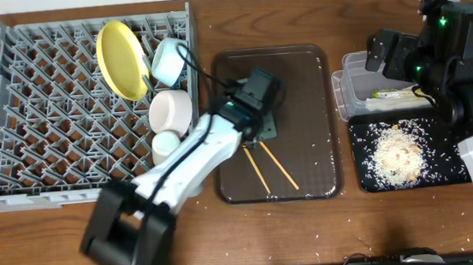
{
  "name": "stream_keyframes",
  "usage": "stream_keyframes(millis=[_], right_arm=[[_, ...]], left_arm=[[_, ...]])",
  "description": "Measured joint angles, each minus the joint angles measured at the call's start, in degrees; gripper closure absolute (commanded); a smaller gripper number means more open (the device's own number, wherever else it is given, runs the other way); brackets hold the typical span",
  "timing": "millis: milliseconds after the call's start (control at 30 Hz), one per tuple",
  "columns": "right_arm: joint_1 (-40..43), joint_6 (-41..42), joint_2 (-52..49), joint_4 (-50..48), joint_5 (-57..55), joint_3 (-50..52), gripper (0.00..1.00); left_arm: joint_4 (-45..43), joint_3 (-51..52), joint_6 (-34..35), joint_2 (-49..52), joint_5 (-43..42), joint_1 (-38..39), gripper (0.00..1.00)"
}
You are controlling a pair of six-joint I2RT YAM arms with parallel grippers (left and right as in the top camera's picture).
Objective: Sort waste into correct bins and load items into the dishwasher
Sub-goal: 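Move left gripper from rack over to chopsticks on brown tray, then pinch one wooden chopstick with left gripper and lift it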
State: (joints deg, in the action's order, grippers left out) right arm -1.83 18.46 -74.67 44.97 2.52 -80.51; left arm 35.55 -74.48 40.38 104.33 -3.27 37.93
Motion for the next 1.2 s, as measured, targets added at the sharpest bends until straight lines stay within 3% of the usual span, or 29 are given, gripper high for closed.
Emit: stream_keyframes(millis=[300,600,933,1000,1100,1200], right_arm=[[0.00,0.00,0.00,0.00,0.00,0.00,0.01],[0.00,0.00,0.00,0.00,0.00,0.00,0.01],[0.00,0.00,0.00,0.00,0.00,0.00,0.01],[0.00,0.00,0.00,0.00,0.00,0.00,0.01],[0.00,0.00,0.00,0.00,0.00,0.00,0.01],[0.00,0.00,0.00,0.00,0.00,0.00,0.01]], left_arm=[[-1.97,0.00,3.10,8.83,-8.81,-0.79,0.62],[-2.38,-0.02,3.82,8.87,-10.16,-0.59,0.69],[-2.38,-0.02,4.42,9.90,-10.38,-0.52,0.71],[-2.38,-0.02,4.52,9.90,-10.38,-0.52,0.76],[-2.38,-0.02,4.98,9.90,-10.43,-0.52,0.92],[-2.40,-0.02,4.61,9.90,-10.56,-0.52,0.92]])
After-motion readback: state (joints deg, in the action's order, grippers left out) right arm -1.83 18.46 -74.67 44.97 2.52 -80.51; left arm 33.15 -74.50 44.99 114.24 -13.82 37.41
